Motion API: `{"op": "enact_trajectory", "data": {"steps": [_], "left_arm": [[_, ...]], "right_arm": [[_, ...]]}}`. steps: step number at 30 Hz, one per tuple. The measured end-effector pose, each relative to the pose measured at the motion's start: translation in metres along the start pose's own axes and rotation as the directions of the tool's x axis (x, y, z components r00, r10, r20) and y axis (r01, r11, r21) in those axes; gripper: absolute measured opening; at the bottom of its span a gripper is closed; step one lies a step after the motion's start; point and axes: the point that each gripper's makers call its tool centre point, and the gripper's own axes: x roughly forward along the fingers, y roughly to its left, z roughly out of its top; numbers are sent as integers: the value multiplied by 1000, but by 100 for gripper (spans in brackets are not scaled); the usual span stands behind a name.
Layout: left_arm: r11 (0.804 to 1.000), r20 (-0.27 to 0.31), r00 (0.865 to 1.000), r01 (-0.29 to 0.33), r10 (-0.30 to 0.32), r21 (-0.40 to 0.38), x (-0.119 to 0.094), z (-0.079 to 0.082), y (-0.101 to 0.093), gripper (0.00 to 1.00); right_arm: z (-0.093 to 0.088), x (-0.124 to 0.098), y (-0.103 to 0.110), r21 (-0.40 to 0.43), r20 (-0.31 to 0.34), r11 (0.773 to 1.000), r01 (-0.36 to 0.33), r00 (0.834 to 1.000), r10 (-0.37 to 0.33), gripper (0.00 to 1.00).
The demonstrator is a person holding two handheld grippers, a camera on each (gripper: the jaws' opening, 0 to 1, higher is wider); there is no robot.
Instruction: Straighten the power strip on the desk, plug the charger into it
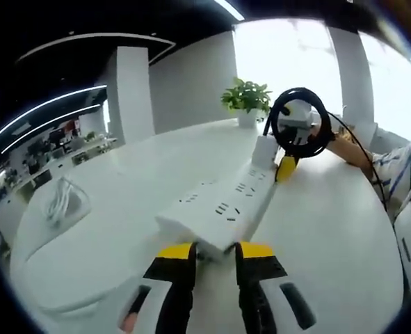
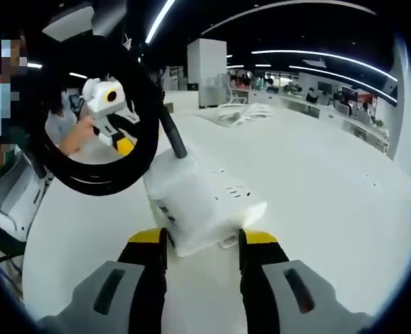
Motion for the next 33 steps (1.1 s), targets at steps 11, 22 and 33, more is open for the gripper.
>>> {"op": "enact_trajectory", "data": {"steps": [11,22,33], "left_arm": [[1000,18,1000,-8,9,-18,2,1,3,21],[1000,23,1000,-18,18,-25,3,2,5,20],[998,22,998,-50,50,-29,3,0,15,18]], "right_arm": [[1,1,-2,8,5,1000,10,1000,-10,40],[1,1,-4,8,-3,1000,24,1000,-24,40],[15,-10,-15,52,107,998,34,994,-39,12]]}}
